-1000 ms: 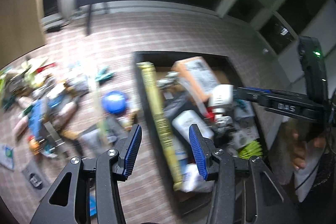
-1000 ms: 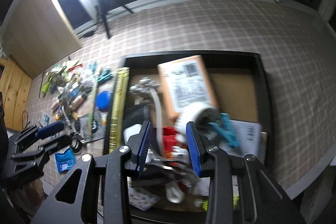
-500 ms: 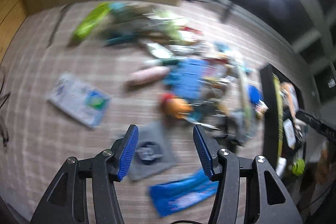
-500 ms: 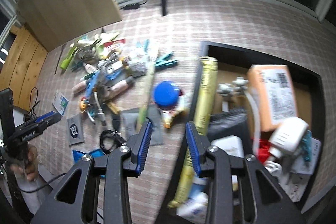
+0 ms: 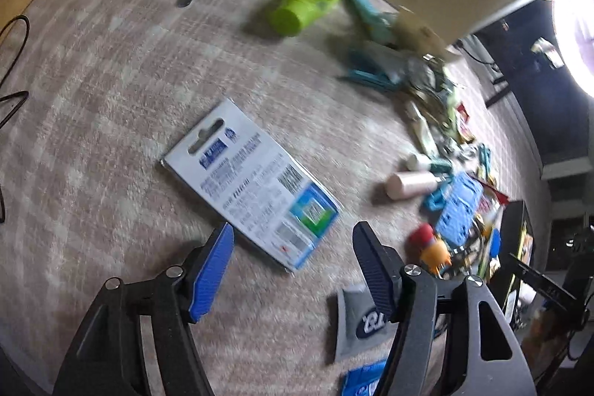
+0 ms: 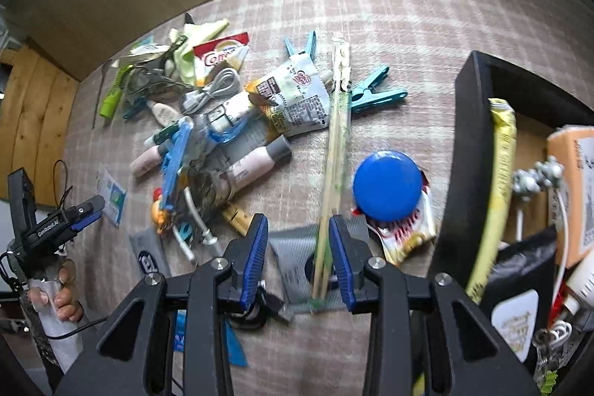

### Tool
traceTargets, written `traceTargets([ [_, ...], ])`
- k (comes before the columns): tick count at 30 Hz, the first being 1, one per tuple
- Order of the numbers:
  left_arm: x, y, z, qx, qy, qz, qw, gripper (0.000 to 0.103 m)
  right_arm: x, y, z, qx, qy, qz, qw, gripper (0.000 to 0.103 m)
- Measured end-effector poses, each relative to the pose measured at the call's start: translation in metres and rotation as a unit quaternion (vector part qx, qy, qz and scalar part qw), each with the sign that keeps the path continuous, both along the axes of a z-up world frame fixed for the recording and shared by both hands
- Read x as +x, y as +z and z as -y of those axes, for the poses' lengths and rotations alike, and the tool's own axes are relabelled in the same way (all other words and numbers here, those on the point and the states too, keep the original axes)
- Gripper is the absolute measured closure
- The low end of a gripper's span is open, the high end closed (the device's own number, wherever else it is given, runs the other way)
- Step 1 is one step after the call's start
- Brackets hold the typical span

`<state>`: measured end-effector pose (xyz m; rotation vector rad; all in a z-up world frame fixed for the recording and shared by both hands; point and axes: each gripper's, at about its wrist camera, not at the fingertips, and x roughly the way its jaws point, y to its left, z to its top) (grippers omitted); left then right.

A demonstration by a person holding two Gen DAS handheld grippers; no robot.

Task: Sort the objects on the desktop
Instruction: 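Lower the left gripper onto the white card packet while the right lowers onto the wooden chopsticks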

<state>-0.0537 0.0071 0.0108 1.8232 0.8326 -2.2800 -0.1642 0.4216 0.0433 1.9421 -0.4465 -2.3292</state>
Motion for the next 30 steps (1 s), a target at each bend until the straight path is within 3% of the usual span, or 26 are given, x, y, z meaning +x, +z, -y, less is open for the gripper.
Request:
traceTargets([
  [3,-0.009,-0.007,0.005,0.018,0.011,0.006,0.9998,0.034,-0.010,-0.010,0.003,-0.003,0.001,0.013,1.000,0.069],
  [10,-0.030,-0.008,-0.006,0.007,-0.004,0.007,0.9999,0.028,-0.023,-0.023,0.011,0.004,0.006,0.031,0.999,0.069],
  [17,-0.050,-0.009,-0.034,-0.053,-0.045,0.017,0.9975,0.028,-0.033,-0.029,0.013,0.014,0.005,0.040,0.999,0.069],
  [23,-0.060,-0.012,-0.064,-0.113,-0.084,0.027,0.9897,0.028,-0.036,-0.025,0.007,0.015,0.003,0.041,0.999,0.069],
  [25,-0.061,-0.012,-0.070,-0.115,-0.090,0.025,0.9889,0.028,-0.033,-0.015,0.005,0.002,0.008,0.028,1.000,0.069],
  [30,-0.065,-0.014,-0.081,-0.129,-0.096,0.026,0.9866,0.028,-0.035,-0.013,0.001,0.043,0.015,0.029,0.999,0.069],
])
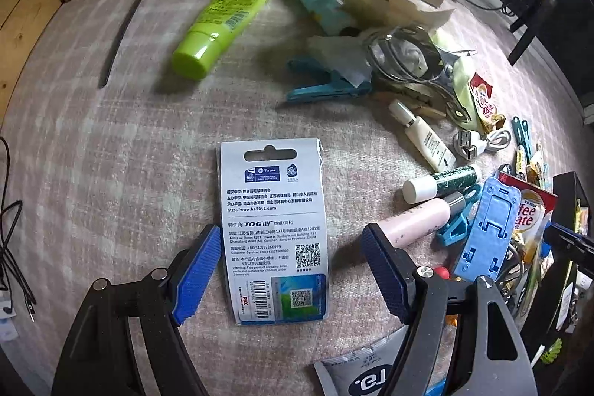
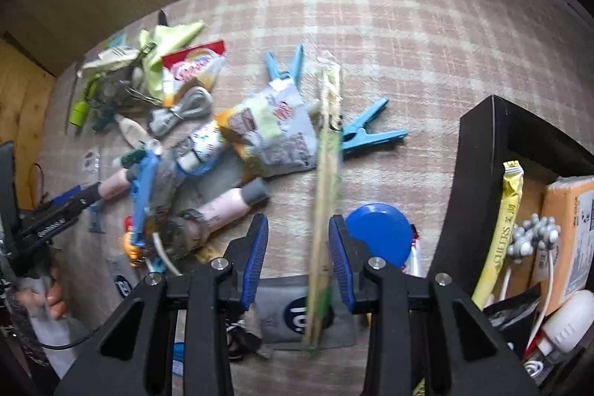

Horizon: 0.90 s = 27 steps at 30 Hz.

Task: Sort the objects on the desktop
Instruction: 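Lower the left gripper onto the white card packet while the right lowers onto the wooden chopsticks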

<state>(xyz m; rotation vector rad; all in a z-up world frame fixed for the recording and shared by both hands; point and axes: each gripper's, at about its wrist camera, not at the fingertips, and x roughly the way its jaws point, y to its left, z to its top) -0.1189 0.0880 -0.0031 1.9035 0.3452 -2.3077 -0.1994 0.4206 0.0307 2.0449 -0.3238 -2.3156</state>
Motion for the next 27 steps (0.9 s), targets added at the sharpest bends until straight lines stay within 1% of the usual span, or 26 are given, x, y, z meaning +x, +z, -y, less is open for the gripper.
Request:
traceTargets([
  [2,0.004,0.000,0.006,-0.006,-0.005,0.002,1.0000,0.028,-0.003,-0.006,-0.004,0.002,-0.001,0.008,1.000,0.070],
  [6,0.000,-0.001,0.002,-0.012,-0.007,0.002,0.9999,0.028,-0.003,-0.010,-0.001,-0.005,0.000,0.012,1.000,0.070],
  [10,-0.002,-0.001,-0.004,-0.017,-0.013,0.002,0.9998,0.029,-0.007,-0.020,0.015,0.005,0.013,0.024,1.000,0.070],
  [12,-0.001,-0.002,-0.005,-0.024,-0.017,0.002,0.9996,0.029,-0.008,-0.020,0.020,0.011,0.016,0.018,1.000,0.070],
  [13,0.001,-0.001,-0.009,-0.028,-0.017,0.001,0.9995,0.031,-0.008,-0.019,0.022,0.015,0.016,0.014,1.000,0.072],
  [14,-0.004,0.000,0.005,-0.032,-0.018,0.001,0.9993,0.032,-0.008,-0.018,0.023,0.020,0.018,0.013,1.000,0.076],
  [15,-0.003,0.001,0.005,-0.036,-0.019,-0.001,0.9992,0.034,-0.007,-0.018,0.025,0.026,0.022,0.012,0.999,0.082],
  [16,-0.003,0.002,0.005,-0.037,-0.019,-0.002,0.9991,0.036,-0.018,-0.017,0.037,0.030,0.024,0.013,0.999,0.086],
  [17,-0.001,0.002,0.008,-0.040,-0.020,-0.004,0.9990,0.037,-0.012,-0.018,0.039,0.027,0.023,0.014,0.999,0.090],
  [18,0.000,0.002,0.009,-0.044,-0.021,-0.006,0.9988,0.041,-0.012,-0.018,0.038,0.027,0.021,0.013,0.999,0.093],
  [19,0.010,0.006,0.021,-0.043,-0.022,-0.008,0.9988,0.044,-0.009,-0.018,0.038,0.027,0.019,0.012,0.999,0.094],
  [21,0.012,0.007,0.024,-0.045,-0.022,-0.012,0.9987,0.050,-0.004,-0.015,0.034,0.026,0.017,0.008,0.999,0.095],
  [27,0.026,0.008,0.037,-0.034,-0.009,-0.018,0.9992,0.050,0.014,-0.009,0.029,0.016,0.014,0.002,1.000,0.096],
])
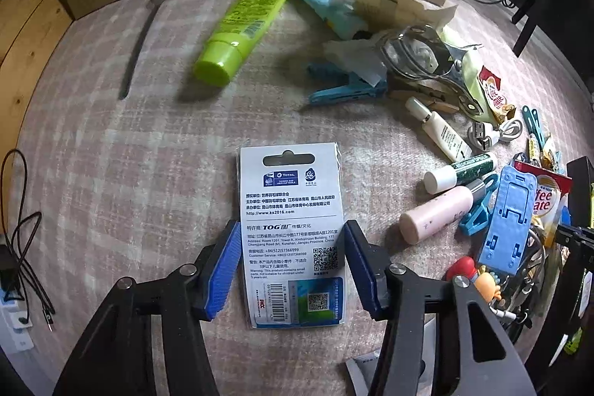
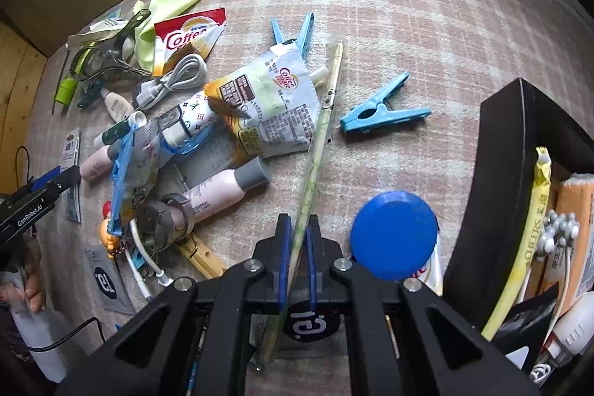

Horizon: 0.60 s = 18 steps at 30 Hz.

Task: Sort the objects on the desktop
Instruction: 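Lower the left gripper onto the white card packet while the right lowers onto the wooden chopsticks, then close the left gripper on the card packet while the right closes on the chopsticks, then carry the card packet with the left gripper while the right carries the chopsticks to the tray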

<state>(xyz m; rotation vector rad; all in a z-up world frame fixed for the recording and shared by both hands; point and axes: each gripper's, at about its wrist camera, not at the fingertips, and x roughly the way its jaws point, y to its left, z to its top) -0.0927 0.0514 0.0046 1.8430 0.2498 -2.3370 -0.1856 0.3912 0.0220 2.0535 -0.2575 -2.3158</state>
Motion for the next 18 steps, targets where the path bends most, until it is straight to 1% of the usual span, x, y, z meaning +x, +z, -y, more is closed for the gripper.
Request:
traceTargets([
  [1,0.004,0.000,0.000,0.003,0.002,-0.001,1.0000,0.050,0.004,0.003,-0.003,-0.002,-0.002,-0.002,1.000,0.096],
  [2,0.007,0.001,0.002,0.005,0.005,-0.002,1.0000,0.050,0.022,0.006,-0.012,-0.004,-0.004,-0.004,1.000,0.096],
  [3,0.008,0.001,0.007,0.007,0.006,-0.003,1.0000,0.050,0.029,0.006,-0.017,-0.007,-0.006,-0.007,1.000,0.097],
  [7,0.022,0.012,0.006,0.003,0.006,-0.016,0.9998,0.050,0.046,0.018,-0.033,-0.019,-0.013,-0.019,1.000,0.099],
  [12,0.031,0.029,0.003,0.000,-0.003,-0.034,0.9994,0.050,0.058,0.040,-0.043,-0.024,-0.013,-0.035,0.999,0.099],
  [13,0.035,0.031,0.003,0.000,-0.003,-0.037,0.9993,0.050,0.059,0.043,-0.044,-0.026,-0.014,-0.038,0.999,0.099],
  [14,0.037,0.034,0.003,0.001,-0.004,-0.040,0.9992,0.050,0.050,0.040,-0.043,-0.027,-0.015,-0.040,0.999,0.099],
  [15,0.040,0.038,0.001,0.001,-0.007,-0.044,0.9990,0.050,0.054,0.044,-0.045,-0.031,-0.016,-0.044,0.998,0.099],
  [16,0.038,0.044,-0.013,0.000,-0.009,-0.046,0.9989,0.050,0.046,0.040,-0.043,-0.034,-0.016,-0.045,0.998,0.099],
  [18,0.043,0.052,-0.019,0.002,-0.017,-0.053,0.9984,0.050,0.054,0.051,-0.046,-0.039,-0.018,-0.051,0.998,0.099],
])
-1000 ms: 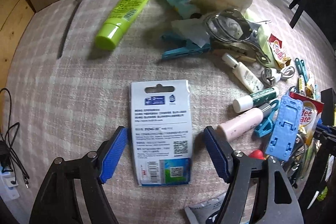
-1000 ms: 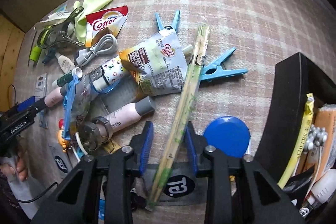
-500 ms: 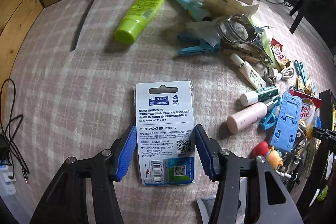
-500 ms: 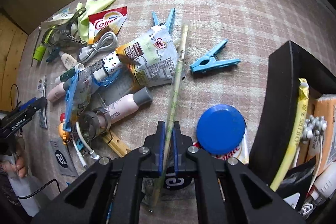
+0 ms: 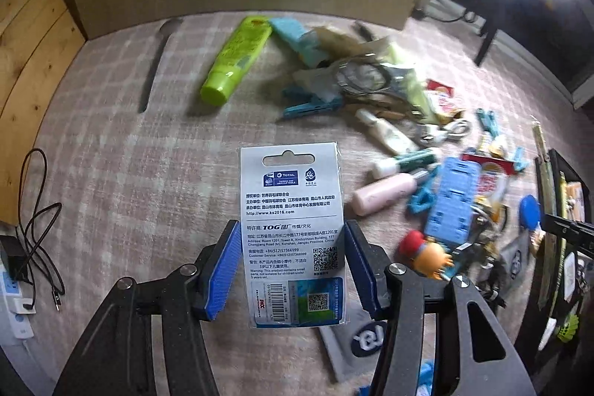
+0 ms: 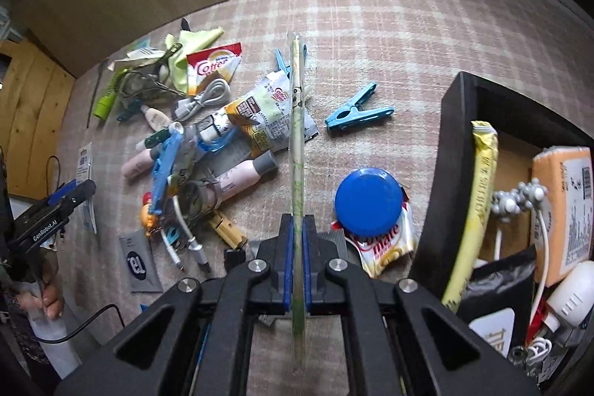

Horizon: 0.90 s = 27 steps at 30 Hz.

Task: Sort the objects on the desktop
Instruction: 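Carry the card packet with the left gripper while the right carries the chopsticks to the tray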

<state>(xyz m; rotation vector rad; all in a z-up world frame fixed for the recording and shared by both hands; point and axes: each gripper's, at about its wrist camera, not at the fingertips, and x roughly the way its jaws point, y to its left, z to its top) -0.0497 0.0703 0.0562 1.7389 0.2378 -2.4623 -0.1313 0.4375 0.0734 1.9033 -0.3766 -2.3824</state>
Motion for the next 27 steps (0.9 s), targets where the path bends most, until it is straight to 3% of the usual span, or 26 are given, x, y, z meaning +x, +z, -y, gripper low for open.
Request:
traceTargets([
  [4,0.013,0.021,-0.023,0.007,-0.026,-0.020,0.9994,0.050,0.011,0.023,-0.017,-0.009,-0.008,-0.012,1.000,0.099],
  [6,0.003,0.026,-0.058,0.013,-0.042,-0.029,0.9986,0.050,0.023,0.032,-0.028,-0.012,-0.012,-0.017,1.000,0.099],
  [11,-0.004,0.052,-0.124,0.021,-0.104,-0.044,0.9934,0.050,0.029,0.025,-0.056,-0.008,-0.040,-0.028,0.999,0.099],
  [20,-0.003,0.062,-0.259,0.047,-0.217,-0.055,0.9735,0.050,0.076,0.035,-0.137,0.012,-0.112,-0.041,0.993,0.098],
  [27,0.009,0.065,-0.334,0.060,-0.272,-0.051,0.9590,0.050,0.113,0.039,-0.192,0.026,-0.154,-0.041,0.987,0.099],
])
